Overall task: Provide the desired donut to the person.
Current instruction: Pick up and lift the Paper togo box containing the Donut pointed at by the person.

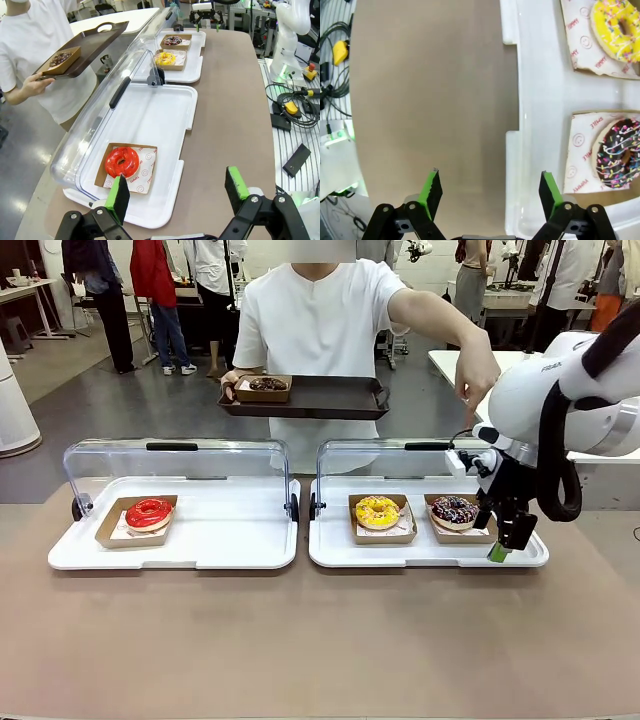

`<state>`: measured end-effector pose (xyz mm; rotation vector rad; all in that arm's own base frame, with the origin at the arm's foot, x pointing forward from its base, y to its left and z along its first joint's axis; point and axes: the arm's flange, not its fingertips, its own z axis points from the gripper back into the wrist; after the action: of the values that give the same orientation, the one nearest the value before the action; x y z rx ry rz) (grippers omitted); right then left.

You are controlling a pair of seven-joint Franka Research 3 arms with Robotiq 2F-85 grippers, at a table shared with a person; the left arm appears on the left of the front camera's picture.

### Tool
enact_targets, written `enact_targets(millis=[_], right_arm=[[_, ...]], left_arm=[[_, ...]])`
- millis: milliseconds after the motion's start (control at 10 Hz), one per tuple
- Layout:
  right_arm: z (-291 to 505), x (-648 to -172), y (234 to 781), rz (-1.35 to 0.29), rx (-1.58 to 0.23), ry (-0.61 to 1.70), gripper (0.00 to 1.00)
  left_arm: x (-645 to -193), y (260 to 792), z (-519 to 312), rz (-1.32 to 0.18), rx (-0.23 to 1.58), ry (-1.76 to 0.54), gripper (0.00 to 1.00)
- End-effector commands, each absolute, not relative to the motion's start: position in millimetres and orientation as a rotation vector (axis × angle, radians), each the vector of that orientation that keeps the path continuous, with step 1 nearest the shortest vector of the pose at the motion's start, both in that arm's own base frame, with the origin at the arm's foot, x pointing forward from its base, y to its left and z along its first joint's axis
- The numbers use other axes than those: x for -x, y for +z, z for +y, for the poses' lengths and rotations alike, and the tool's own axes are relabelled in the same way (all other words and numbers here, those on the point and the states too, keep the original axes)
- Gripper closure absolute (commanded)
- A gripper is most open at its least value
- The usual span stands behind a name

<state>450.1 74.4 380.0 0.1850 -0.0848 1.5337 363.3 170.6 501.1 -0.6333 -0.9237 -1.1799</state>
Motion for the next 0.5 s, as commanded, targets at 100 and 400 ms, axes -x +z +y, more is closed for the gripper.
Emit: enact_targets(millis=[100, 400], right_arm=[[77.8, -467.2, 380.2, 0.003, -0.066, 1.385, 0.00], [73.4, -456.9, 376.0, -0.079, -0.185, 1.526, 0.00]], left_arm=[[-363.5, 501.9, 171.0, -0.943, 0.634, -1.181, 0.00], [-363.5, 501.9, 171.0, -0.943, 0.634, -1.181, 0.00]])
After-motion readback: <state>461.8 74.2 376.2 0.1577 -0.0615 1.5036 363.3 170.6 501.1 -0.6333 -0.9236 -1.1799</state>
